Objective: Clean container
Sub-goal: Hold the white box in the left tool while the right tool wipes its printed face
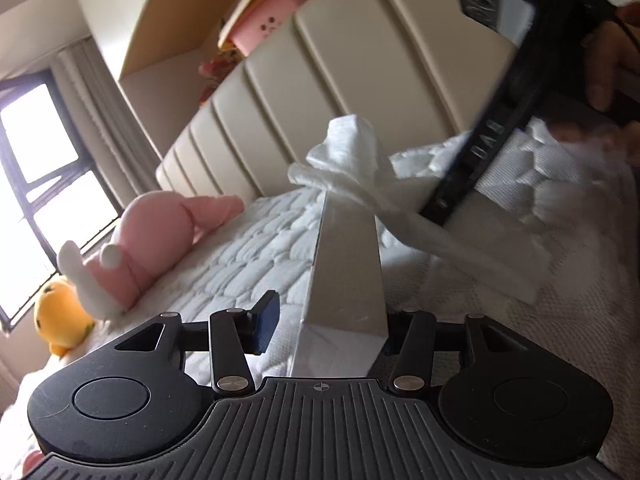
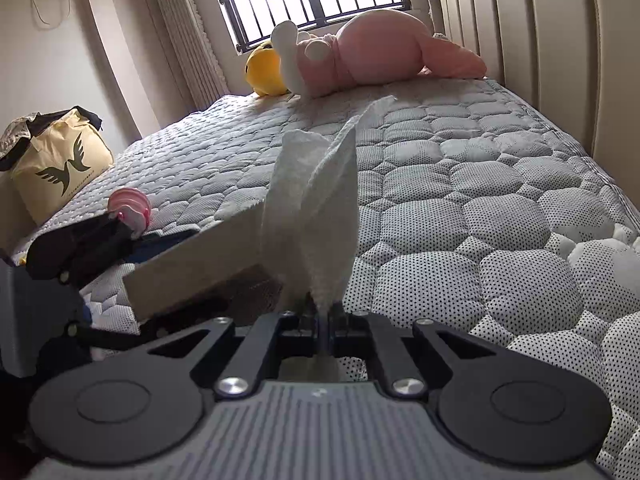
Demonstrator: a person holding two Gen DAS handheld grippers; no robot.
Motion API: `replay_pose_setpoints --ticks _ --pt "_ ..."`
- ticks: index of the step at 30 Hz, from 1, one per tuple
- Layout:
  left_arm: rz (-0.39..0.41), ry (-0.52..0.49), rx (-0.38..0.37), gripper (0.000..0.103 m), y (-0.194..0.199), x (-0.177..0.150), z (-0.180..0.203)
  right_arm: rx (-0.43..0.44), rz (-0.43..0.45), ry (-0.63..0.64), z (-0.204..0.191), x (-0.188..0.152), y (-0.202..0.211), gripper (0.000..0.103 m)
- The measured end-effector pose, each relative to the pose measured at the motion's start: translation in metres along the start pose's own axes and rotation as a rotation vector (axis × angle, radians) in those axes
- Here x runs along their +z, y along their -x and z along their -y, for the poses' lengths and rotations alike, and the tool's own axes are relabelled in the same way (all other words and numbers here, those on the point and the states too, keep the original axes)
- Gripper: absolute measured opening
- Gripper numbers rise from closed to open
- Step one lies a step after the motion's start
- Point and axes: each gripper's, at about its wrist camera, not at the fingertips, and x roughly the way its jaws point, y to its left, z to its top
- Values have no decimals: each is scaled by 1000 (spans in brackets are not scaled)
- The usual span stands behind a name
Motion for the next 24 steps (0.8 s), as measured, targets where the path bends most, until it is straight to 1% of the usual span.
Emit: replay_pose_setpoints --ticks 1,3,4,5,6,8,10,11,14,15,16,19,20,21,22,24 --pt "-2 -4 1 57 6 -1 3 -6 12 -7 2 2 3 6" --pt "-11 17 10 66 17 -5 6 -25 41 -15 4 6 11 6" --pt "-17 30 16 67 22 -7 6 -36 62 -20 4 10 15 6" --pt "-21 44 30 73 26 -8 6 -40 89 -24 3 13 21 6" --pt "-27 59 49 77 27 -9 5 -30 120 -31 1 16 28 6" --pt "-43 118 60 78 26 -9 -3 25 179 -40 -5 26 38 6" --pt "-82 269 19 79 21 -7 -21 79 200 -20 -16 36 41 6" --pt "-105 354 -26 79 18 -7 -31 85 193 3 -22 40 38 6" --pt "-170 600 -163 78 11 -11 -59 63 146 71 -36 48 18 6" --pt "-194 697 -219 78 7 -15 -67 53 126 81 -37 50 10 6" --pt "-212 810 -280 79 3 -22 -76 50 116 79 -36 50 5 6" --pt "-255 1214 -455 84 -17 -54 -103 49 97 60 -34 50 -7 6" --pt "-267 1352 -495 85 -24 -68 -108 49 97 52 -33 48 -8 6" --pt "-278 1470 -517 85 -30 -81 -111 47 95 49 -33 45 -9 6" --pt "-272 1537 -523 85 -32 -89 -114 45 94 46 -32 42 -9 6" --pt "-260 1594 -538 87 -28 -93 -119 41 100 45 -29 39 -6 6"
